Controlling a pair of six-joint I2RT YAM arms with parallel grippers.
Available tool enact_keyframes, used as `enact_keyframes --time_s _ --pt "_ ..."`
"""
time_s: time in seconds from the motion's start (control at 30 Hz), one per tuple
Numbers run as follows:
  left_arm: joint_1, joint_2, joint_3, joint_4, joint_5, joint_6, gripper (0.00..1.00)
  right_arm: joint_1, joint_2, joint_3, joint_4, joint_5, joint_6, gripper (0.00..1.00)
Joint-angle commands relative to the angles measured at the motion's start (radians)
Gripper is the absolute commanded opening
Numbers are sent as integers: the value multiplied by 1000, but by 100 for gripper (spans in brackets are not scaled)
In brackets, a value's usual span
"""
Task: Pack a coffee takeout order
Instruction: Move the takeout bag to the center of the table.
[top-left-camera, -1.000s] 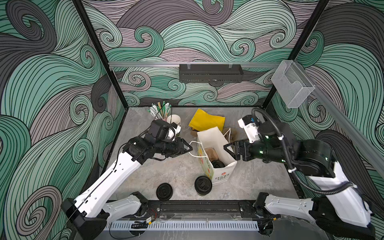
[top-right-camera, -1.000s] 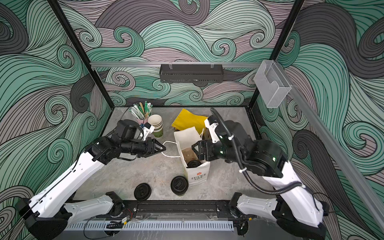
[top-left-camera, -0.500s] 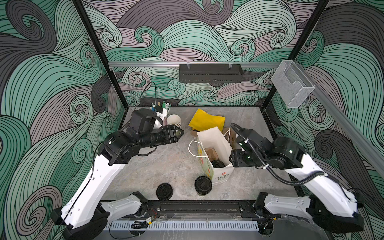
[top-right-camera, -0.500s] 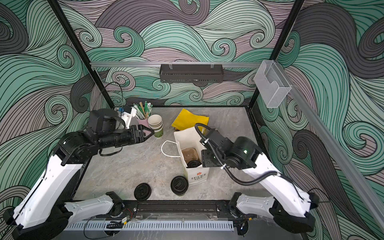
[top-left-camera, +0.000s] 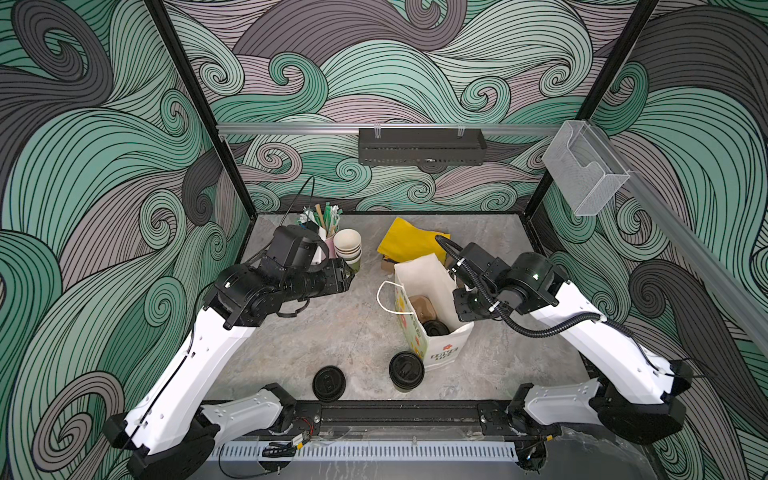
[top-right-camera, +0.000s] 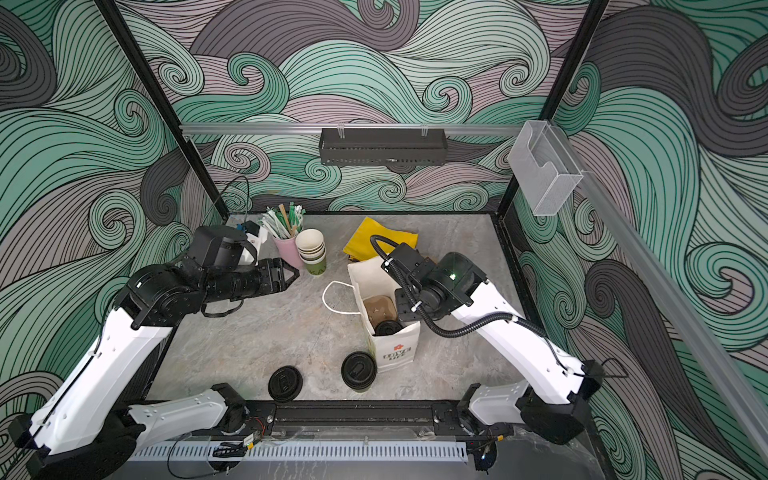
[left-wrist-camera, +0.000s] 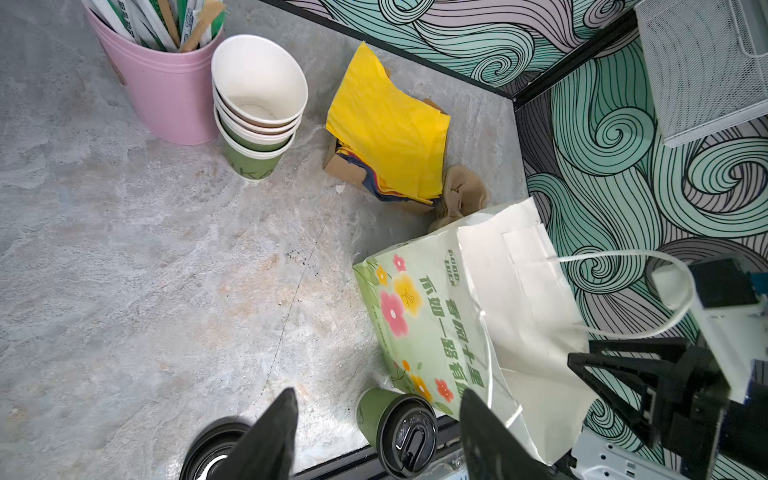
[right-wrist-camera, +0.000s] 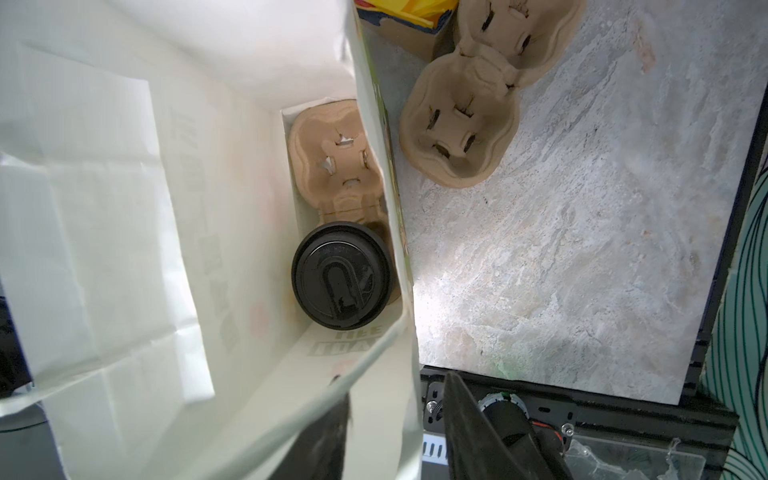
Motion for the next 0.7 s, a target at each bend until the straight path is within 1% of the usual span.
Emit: enact_keyframes --time_s 0.0,0.23,0.33,0.43,0.53,0.67 --pt "5 -12 -16 24 22 6 65 -10 -3 -10 -19 16 -10 33" --pt "5 -13 -31 39 29 5 65 -22 0 -16 -8 8 -38 20" --pt "5 -16 -38 41 26 1 65 -29 7 -10 -8 10 -52 18" --pt "5 -20 -44 42 23 -1 65 -37 9 -8 -7 8 -64 13" --pt "5 -26 -50 46 18 -3 64 -50 10 -6 -8 -2 -86 10" --pt "5 -30 -61 56 15 -3 65 -80 12 -1 -8 -50 -150 8"
